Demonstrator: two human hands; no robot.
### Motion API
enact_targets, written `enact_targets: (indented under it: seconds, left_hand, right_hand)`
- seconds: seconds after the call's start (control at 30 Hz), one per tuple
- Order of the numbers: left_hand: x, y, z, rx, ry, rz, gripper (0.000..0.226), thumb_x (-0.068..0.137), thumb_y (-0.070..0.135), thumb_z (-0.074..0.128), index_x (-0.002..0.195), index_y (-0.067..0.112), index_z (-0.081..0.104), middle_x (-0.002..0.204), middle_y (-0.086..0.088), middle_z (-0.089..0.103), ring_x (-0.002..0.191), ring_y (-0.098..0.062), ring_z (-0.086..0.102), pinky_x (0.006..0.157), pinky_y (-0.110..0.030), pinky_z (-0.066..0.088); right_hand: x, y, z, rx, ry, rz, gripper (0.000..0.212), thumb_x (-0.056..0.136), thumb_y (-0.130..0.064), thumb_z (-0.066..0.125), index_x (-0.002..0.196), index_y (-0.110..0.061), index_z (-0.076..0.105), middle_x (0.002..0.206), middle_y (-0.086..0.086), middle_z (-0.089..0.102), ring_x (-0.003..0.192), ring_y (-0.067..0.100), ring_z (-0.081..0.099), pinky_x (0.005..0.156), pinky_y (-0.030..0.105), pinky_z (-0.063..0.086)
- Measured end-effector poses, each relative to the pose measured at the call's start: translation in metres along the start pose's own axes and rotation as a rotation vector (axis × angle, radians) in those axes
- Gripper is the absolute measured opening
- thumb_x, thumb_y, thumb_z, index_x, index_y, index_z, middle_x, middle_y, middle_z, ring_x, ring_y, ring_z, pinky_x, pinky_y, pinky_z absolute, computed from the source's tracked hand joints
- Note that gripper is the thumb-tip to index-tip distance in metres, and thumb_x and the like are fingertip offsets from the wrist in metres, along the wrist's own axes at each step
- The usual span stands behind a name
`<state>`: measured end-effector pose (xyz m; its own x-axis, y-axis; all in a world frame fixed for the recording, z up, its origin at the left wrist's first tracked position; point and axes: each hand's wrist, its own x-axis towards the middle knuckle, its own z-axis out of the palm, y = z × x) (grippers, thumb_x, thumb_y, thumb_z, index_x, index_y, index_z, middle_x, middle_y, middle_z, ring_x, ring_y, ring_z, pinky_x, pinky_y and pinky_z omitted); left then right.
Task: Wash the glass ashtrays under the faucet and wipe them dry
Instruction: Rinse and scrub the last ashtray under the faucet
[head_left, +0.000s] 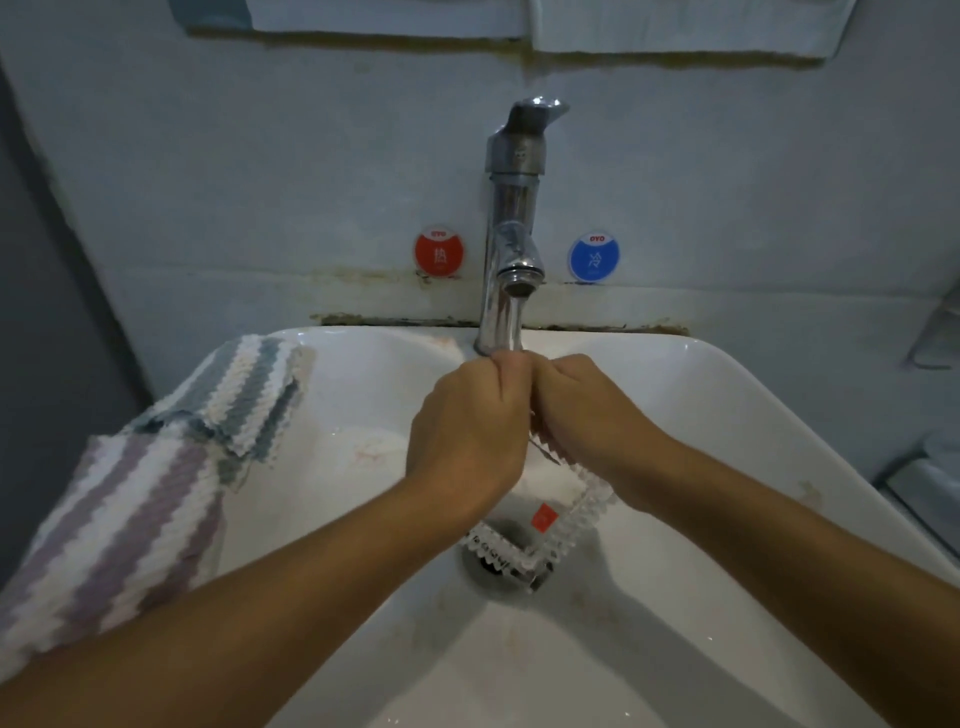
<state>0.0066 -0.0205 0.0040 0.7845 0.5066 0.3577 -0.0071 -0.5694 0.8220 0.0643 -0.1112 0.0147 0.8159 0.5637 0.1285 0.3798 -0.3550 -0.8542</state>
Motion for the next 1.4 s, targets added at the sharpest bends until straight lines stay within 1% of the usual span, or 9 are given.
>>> enact_targets:
  seconds: [0.07,0.23,0.63,0.8,0.93,1.1,1.2,1.3,1.4]
  left_hand:
    - [-0.001,0.0,0.002,-0.028,-0.026,0.004,0.054,0.106,0.035,0.027,0.066,0.014,0.059,0.058,-0.002,0.056,0.057,-0.02,0.054,0.057,-0.037,0.045]
    - [0.005,0.0,-0.004,-0.062,0.04,-0.072,0.054,0.106,0.033,0.028,0.059,0.018,0.048,0.054,0.001,0.044,0.051,-0.013,0.039,0.052,-0.029,0.03]
    - [0.005,-0.002,-0.002,-0.051,0.047,-0.03,0.055,0.106,0.032,0.029,0.057,0.016,0.048,0.053,0.0,0.044,0.051,-0.014,0.039,0.053,-0.031,0.031]
    - [0.003,-0.005,-0.002,-0.056,0.044,-0.037,0.055,0.106,0.036,0.028,0.063,0.014,0.055,0.052,0.001,0.044,0.051,-0.013,0.04,0.054,-0.03,0.033]
    - [0.014,-0.012,-0.008,-0.232,0.1,-0.3,0.051,0.105,0.04,0.027,0.068,0.014,0.052,0.061,-0.003,0.045,0.051,-0.015,0.037,0.057,-0.034,0.033]
    - [0.014,-0.013,-0.019,-0.535,0.168,-0.616,0.046,0.103,0.043,0.03,0.066,0.017,0.042,0.053,0.001,0.042,0.038,-0.013,0.03,0.034,-0.022,0.022]
    - [0.009,-0.014,-0.02,-0.655,0.14,-0.684,0.045,0.1,0.042,0.036,0.062,0.018,0.039,0.045,0.003,0.038,0.034,-0.013,0.027,0.037,-0.02,0.021]
    - [0.007,-0.017,-0.017,-0.667,0.054,-0.688,0.042,0.098,0.034,0.035,0.058,0.019,0.038,0.045,0.002,0.037,0.034,-0.013,0.028,0.04,-0.019,0.025]
    - [0.009,-0.018,-0.014,-0.446,0.014,-0.625,0.043,0.101,0.03,0.03,0.069,0.011,0.051,0.058,-0.008,0.052,0.047,-0.019,0.044,0.05,-0.026,0.04]
  right_hand:
    - [0.001,0.0,-0.003,-0.031,0.001,-0.024,0.055,0.107,-0.036,0.036,0.06,-0.015,0.052,0.046,-0.009,0.047,0.044,0.005,0.041,0.056,0.027,0.038]
    - [-0.001,0.008,-0.017,-0.071,0.006,0.097,0.043,0.105,-0.031,0.042,0.067,-0.013,0.052,0.054,-0.002,0.045,0.045,0.009,0.041,0.051,0.023,0.041]
    - [0.001,0.01,-0.013,-0.088,0.025,0.019,0.051,0.106,-0.036,0.041,0.06,-0.014,0.048,0.05,-0.003,0.043,0.046,0.012,0.037,0.059,0.032,0.037]
    - [0.001,0.005,-0.001,-0.097,0.006,-0.103,0.065,0.099,-0.062,0.035,0.062,-0.011,0.052,0.053,0.0,0.047,0.05,0.014,0.04,0.058,0.033,0.038]
    - [-0.003,0.016,-0.014,-0.049,0.002,0.0,0.075,0.094,-0.066,0.034,0.086,0.001,0.067,0.075,0.01,0.069,0.063,0.012,0.061,0.068,0.026,0.05]
    - [-0.016,0.018,-0.008,0.387,-0.107,0.254,0.076,0.097,-0.069,0.019,0.09,-0.015,0.072,0.08,0.006,0.077,0.078,0.023,0.073,0.082,0.038,0.057]
    - [-0.022,0.015,0.005,0.393,-0.021,0.233,0.072,0.098,-0.066,0.022,0.083,-0.016,0.072,0.067,0.0,0.073,0.066,0.015,0.071,0.064,0.027,0.057]
    - [-0.022,0.015,0.007,0.345,0.116,0.21,0.076,0.098,-0.064,0.028,0.083,0.0,0.067,0.066,0.007,0.065,0.061,0.016,0.06,0.046,0.014,0.045]
    - [-0.023,0.014,0.002,0.271,0.208,0.195,0.065,0.095,-0.066,0.034,0.07,-0.008,0.052,0.065,0.011,0.047,0.054,0.013,0.043,0.041,0.014,0.038]
